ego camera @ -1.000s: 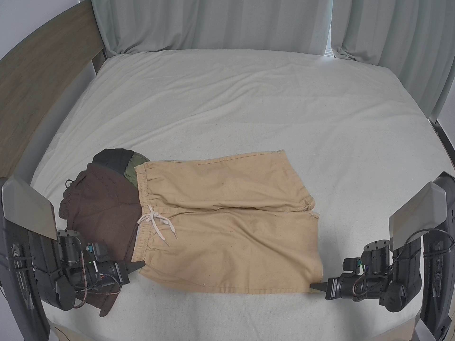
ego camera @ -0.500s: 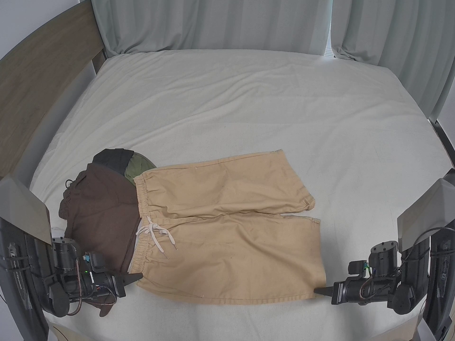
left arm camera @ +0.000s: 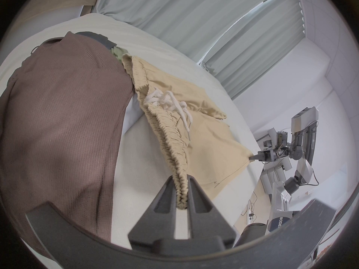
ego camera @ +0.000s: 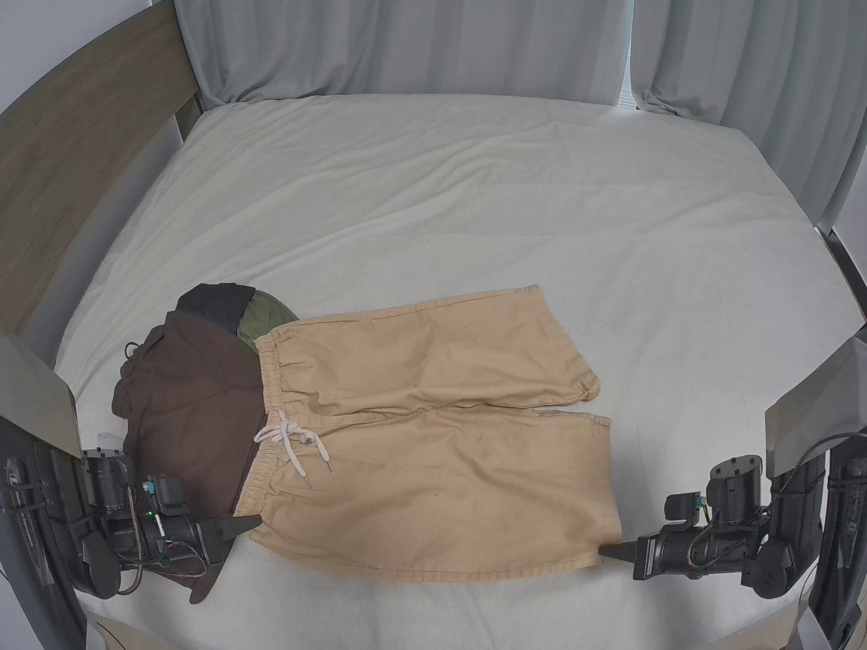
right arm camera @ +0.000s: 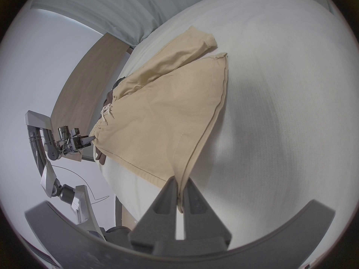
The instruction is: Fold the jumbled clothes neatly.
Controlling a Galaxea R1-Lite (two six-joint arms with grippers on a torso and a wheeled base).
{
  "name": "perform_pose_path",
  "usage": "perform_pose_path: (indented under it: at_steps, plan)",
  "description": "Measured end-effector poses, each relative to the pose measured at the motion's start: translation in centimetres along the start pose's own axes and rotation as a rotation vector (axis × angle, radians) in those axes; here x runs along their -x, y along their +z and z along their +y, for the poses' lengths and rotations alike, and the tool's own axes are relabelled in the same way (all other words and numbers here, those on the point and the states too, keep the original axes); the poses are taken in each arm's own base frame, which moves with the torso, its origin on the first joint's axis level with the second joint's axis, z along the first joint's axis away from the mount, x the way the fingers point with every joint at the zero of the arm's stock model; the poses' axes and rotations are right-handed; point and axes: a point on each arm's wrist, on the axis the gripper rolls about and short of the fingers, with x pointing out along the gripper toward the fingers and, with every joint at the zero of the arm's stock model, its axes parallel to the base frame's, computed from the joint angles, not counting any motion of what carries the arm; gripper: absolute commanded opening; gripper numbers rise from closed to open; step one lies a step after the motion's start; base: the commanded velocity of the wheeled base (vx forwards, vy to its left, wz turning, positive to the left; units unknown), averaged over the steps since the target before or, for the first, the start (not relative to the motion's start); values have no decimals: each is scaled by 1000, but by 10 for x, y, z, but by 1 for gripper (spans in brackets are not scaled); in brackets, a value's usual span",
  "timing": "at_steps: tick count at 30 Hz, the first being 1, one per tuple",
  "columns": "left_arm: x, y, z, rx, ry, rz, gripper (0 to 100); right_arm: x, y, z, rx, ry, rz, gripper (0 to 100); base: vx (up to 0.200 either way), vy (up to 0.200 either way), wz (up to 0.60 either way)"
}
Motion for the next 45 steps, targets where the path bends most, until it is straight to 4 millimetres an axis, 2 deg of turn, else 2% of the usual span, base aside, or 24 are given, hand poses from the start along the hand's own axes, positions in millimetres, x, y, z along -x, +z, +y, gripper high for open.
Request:
perform_pose_path:
  at_steps: [15,24,32,41,45]
  plan:
    - [18,1,13,-94,-102,-54,0,7,6,15,64,43,-26,0,0,0,0]
    - [25,1,16,-134,-181,-86,0,26,8,27,112,92,13,0,0,0,0]
    - [27,5,15,-142,-198,-106,0,40,21,37,155,131,-93,0,0,0,0]
    - [28,24,6,-75,-206,-137,0,46,37,44,165,185,-247,0,0,0,0]
    - [28,33,-2,-67,-211,-150,0,47,39,45,145,193,-261,0,0,0,0]
